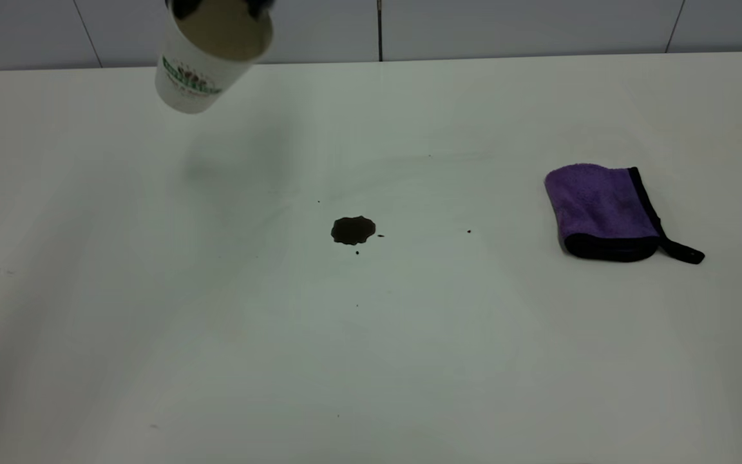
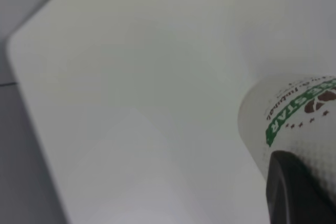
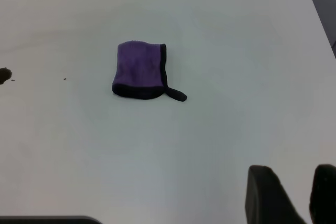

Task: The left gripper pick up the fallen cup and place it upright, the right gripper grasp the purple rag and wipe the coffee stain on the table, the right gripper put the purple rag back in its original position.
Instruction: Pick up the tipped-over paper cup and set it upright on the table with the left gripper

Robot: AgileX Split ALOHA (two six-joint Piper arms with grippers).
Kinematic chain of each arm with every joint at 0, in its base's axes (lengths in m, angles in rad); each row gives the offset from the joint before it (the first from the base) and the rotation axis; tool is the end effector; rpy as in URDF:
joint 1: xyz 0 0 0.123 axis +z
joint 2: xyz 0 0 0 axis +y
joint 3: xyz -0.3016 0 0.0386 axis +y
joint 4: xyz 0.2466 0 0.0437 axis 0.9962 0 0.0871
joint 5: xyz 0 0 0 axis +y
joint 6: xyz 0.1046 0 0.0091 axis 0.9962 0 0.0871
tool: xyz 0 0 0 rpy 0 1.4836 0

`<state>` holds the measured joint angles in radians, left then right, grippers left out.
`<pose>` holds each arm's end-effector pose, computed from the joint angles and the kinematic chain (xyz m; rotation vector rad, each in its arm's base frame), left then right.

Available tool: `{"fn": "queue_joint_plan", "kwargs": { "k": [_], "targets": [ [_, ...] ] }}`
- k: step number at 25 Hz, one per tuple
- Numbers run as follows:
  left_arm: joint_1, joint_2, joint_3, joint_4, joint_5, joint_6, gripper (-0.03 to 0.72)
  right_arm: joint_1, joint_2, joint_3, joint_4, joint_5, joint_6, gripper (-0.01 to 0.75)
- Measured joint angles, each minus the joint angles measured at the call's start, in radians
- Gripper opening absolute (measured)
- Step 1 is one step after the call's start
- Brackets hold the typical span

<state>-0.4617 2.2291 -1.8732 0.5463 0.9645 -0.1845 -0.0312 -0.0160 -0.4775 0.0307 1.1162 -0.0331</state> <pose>0.4672 -0.1824 0.2060 0.6719 2.5418 0.4959 -0.0154 0.0034 0.2585 -0.0043 2.1059 -0.0014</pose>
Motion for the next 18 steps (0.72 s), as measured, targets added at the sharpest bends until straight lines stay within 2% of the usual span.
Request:
{"fn": "queue_joint_plan", "kwargs": {
  "k": [5, 8, 13, 18],
  "targets": [
    [0.167, -0.055, -0.001, -0.403, -0.048, 0.208, 0.011, 0.000, 0.000, 0.000, 0.001, 0.000, 0.000, 0.240],
    [0.258, -0.029, -0.001, -0.595, -0.054, 0.349, 0.011, 0.000, 0.000, 0.000, 0.001, 0.000, 0.000, 0.240],
    [0.329, 0.061, -0.001, -0.722, -0.066, 0.475, 0.012, 0.000, 0.000, 0.000, 0.001, 0.000, 0.000, 0.240],
    [0.342, 0.152, -0.001, -0.747, -0.100, 0.503, 0.016, 0.000, 0.000, 0.000, 0.001, 0.000, 0.000, 0.240]
  ]
}}
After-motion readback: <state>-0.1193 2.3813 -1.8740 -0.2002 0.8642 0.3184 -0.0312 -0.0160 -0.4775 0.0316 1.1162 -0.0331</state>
